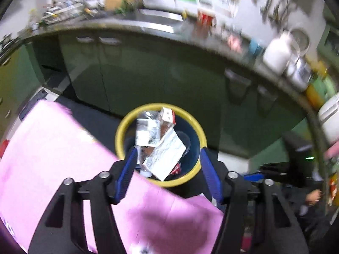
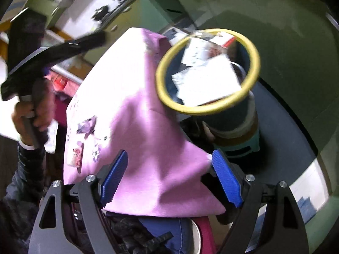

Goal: Collect trash
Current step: 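Move the left tool back over the remaining trash on the table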

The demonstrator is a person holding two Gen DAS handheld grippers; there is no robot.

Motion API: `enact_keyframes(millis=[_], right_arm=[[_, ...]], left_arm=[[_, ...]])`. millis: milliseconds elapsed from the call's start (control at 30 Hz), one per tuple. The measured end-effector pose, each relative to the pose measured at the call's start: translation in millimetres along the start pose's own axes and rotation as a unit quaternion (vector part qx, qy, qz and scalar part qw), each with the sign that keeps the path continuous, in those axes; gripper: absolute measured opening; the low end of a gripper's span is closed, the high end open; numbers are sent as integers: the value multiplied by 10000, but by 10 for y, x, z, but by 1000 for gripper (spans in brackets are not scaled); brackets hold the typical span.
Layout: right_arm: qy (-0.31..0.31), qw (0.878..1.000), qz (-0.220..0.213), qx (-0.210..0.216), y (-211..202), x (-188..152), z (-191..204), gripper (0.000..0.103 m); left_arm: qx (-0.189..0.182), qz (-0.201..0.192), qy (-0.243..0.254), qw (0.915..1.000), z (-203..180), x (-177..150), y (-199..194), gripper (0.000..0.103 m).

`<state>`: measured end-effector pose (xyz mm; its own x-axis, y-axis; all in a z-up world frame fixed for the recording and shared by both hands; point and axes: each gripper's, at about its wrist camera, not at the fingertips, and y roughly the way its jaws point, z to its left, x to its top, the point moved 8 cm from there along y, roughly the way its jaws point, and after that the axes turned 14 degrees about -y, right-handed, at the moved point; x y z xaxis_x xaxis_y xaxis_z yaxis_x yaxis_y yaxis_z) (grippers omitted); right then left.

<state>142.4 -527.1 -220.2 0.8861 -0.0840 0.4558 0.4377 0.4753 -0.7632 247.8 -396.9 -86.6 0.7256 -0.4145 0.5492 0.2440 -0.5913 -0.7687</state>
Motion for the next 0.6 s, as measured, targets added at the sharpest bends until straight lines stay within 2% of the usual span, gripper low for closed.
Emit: enact_keyframes(millis=[67, 133, 200, 267, 367, 467, 600], right_arm=[[-463, 9989, -39, 103, 52, 71, 221, 85], [-1214, 9919, -96, 359, 117, 116, 573, 87], [-1923, 9798, -73, 546, 202, 115, 917, 91], [-2702, 9602, 47, 711, 333, 71, 1315, 95], [-3519, 9307, 252, 968, 569, -7, 1797, 98], [-4251, 8988, 456, 971, 873, -87, 2206, 98], [-5321, 8394, 592, 942, 1268, -194, 2735, 98]], left_arm=[[-74, -434, -191, 9988, 171, -69, -413, 67], [-14, -872, -349, 9956, 415, -192, -793, 72], [299, -1360, -522, 9889, 745, -391, -1125, 73], [571, -1636, -766, 9819, 1108, -608, -1357, 73], [768, -1925, -1361, 9688, 1682, -925, -1612, 79], [1255, -2327, -1852, 9465, 2291, -1211, -1886, 80], [1659, -2863, -2260, 9162, 2831, -1433, -2142, 83]])
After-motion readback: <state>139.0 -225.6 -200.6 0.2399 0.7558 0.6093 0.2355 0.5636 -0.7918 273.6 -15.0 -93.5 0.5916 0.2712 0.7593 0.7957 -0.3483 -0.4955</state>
